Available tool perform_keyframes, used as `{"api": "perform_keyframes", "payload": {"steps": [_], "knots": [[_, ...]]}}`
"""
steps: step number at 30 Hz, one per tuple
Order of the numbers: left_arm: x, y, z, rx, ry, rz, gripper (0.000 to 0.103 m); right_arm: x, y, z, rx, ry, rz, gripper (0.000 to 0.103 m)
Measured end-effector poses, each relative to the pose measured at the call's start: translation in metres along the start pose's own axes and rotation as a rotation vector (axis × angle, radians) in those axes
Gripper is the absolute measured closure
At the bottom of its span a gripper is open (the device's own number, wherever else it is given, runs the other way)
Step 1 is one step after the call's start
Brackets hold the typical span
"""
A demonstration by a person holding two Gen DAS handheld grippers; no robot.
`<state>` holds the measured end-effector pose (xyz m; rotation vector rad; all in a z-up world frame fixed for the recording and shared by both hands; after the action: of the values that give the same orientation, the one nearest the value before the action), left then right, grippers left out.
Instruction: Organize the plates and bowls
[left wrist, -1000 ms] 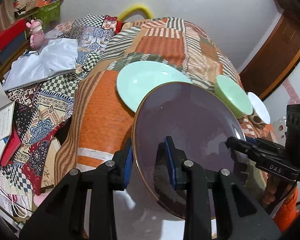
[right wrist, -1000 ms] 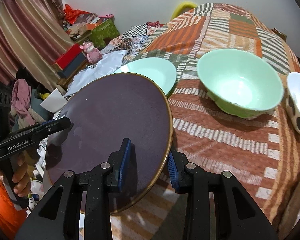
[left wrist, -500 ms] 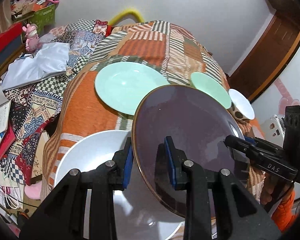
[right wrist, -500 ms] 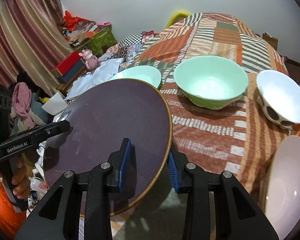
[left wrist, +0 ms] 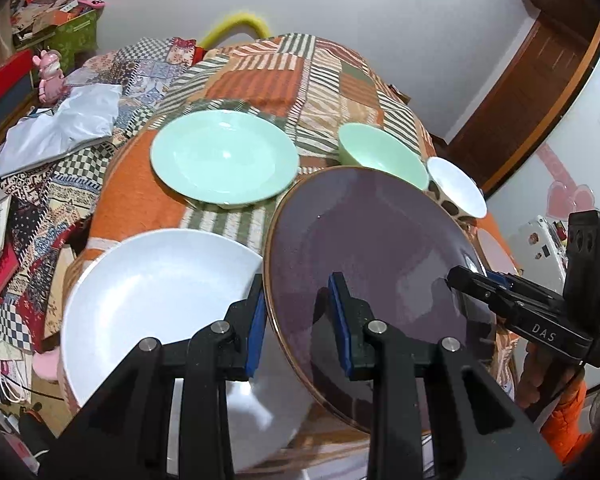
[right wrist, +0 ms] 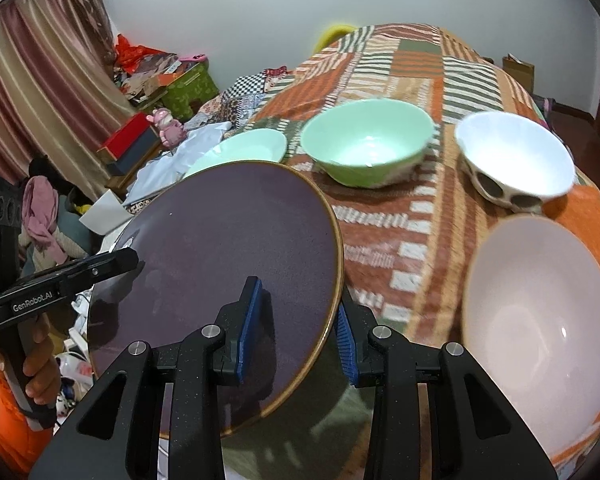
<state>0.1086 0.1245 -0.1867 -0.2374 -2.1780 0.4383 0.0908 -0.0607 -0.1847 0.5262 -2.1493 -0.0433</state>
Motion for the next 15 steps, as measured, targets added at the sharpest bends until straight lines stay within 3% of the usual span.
{"api": "perform_keyframes", "payload": {"steps": [15], "knots": [[-0.029, -0.014, 0.031, 0.020, 0.074, 0.001, 0.073, 0.009, -0.020, 0.030, -0.027, 0.009, 0.033, 0.072]]}}
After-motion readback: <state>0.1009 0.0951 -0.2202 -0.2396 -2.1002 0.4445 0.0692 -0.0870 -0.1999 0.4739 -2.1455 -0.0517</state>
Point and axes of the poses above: each gripper's, at about its wrist camera, not at the fingertips, and x roughly against the way its jaws point, y to its left, z to its underside, the point moved 3 cm from there along -x, roughly the way its jaws point, and after that the axes turned 5 degrees about z, right-handed, at the moved point
